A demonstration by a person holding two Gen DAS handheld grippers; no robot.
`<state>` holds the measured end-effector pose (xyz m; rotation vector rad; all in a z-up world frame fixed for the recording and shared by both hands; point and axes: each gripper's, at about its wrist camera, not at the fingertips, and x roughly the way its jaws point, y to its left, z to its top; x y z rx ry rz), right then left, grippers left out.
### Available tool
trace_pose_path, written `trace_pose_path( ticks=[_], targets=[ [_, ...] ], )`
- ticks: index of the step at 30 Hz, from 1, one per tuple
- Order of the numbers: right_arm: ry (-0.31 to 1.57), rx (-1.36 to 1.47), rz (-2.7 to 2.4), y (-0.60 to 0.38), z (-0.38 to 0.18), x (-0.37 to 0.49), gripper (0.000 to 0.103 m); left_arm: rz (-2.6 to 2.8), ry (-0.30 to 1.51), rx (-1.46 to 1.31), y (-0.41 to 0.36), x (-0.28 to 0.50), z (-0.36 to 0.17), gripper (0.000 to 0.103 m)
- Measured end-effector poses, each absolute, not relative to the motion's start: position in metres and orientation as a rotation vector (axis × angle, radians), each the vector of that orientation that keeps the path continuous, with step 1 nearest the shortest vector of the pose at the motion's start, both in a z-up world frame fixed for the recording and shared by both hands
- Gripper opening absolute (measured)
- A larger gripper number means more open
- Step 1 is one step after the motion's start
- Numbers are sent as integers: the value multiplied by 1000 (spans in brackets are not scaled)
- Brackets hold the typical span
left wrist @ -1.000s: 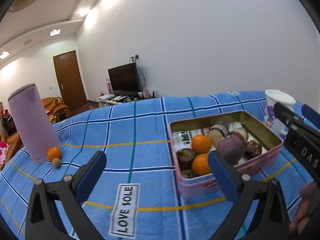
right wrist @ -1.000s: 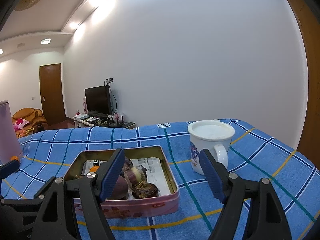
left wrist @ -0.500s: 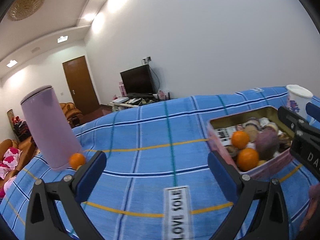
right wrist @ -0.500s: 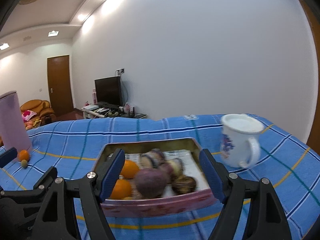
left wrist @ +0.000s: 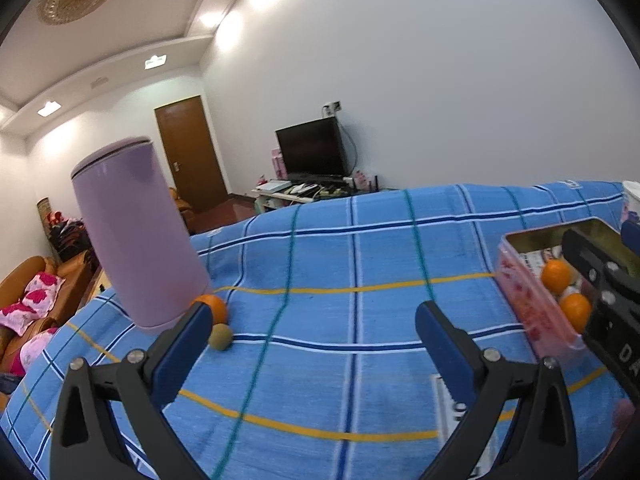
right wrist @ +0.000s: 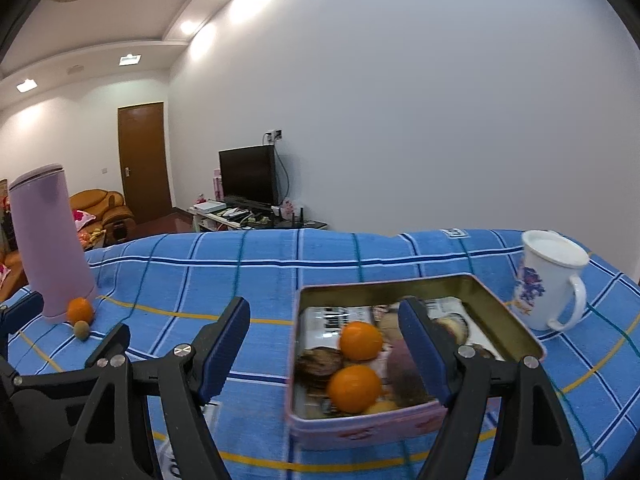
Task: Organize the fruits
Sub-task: 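Withdraw both tools from the tin toward the kettle, then grasp the small yellow-green round fruit with the right tool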
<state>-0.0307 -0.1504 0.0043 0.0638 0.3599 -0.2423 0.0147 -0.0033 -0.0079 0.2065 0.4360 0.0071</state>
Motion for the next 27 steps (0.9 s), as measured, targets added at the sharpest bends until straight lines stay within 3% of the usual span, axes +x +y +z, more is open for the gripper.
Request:
trace_pose_path(
  ticks=[27],
  targets=[
    [535,32,203,0,-14,67,78,471,545,149,176,81,-24,103]
  ],
)
